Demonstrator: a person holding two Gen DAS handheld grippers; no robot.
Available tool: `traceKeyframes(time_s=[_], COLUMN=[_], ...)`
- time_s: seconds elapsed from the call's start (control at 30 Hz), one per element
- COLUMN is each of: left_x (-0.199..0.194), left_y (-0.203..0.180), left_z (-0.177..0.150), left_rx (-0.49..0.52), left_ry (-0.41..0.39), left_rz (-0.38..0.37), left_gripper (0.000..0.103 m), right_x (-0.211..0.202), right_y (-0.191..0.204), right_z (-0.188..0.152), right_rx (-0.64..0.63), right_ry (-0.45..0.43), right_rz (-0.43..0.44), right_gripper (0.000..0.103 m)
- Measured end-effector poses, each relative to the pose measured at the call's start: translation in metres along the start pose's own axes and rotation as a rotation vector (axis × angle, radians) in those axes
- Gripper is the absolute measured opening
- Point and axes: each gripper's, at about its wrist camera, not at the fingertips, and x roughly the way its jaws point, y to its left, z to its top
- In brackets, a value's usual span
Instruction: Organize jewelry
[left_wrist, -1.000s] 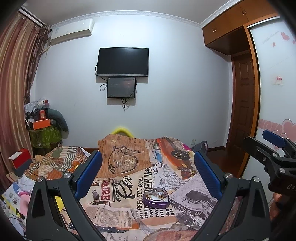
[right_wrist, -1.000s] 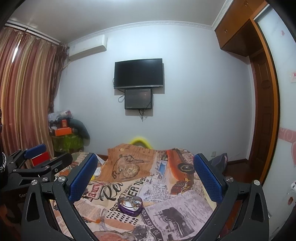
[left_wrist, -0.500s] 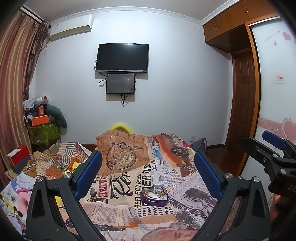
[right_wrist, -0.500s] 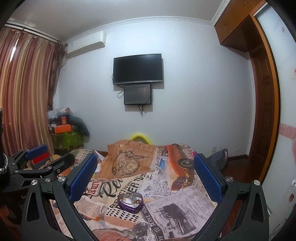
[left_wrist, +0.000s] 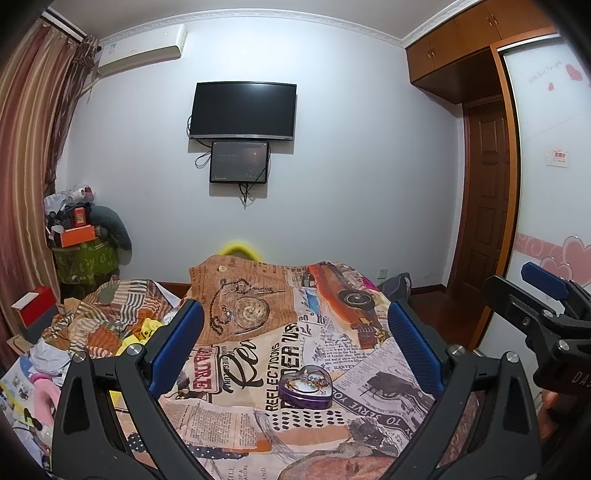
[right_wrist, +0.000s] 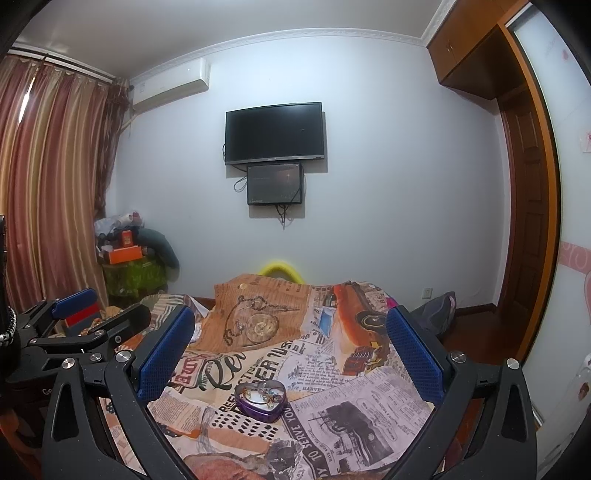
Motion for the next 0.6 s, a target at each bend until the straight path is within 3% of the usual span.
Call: traceKeyframes(time_s=[0.6], left_x=[0.0049], left_y=[0.0037], left_z=[-0.002], left_rx=[-0.019], left_ry=[0.016], left_rz=[-0.023], left_gripper=[0.1], right_x=[0.0011], right_y=[-0.0002], right_z=[-0.0015], right_rx=[0.004], right_ry=[0.006], right_rz=[-0.001], right_gripper=[0.103])
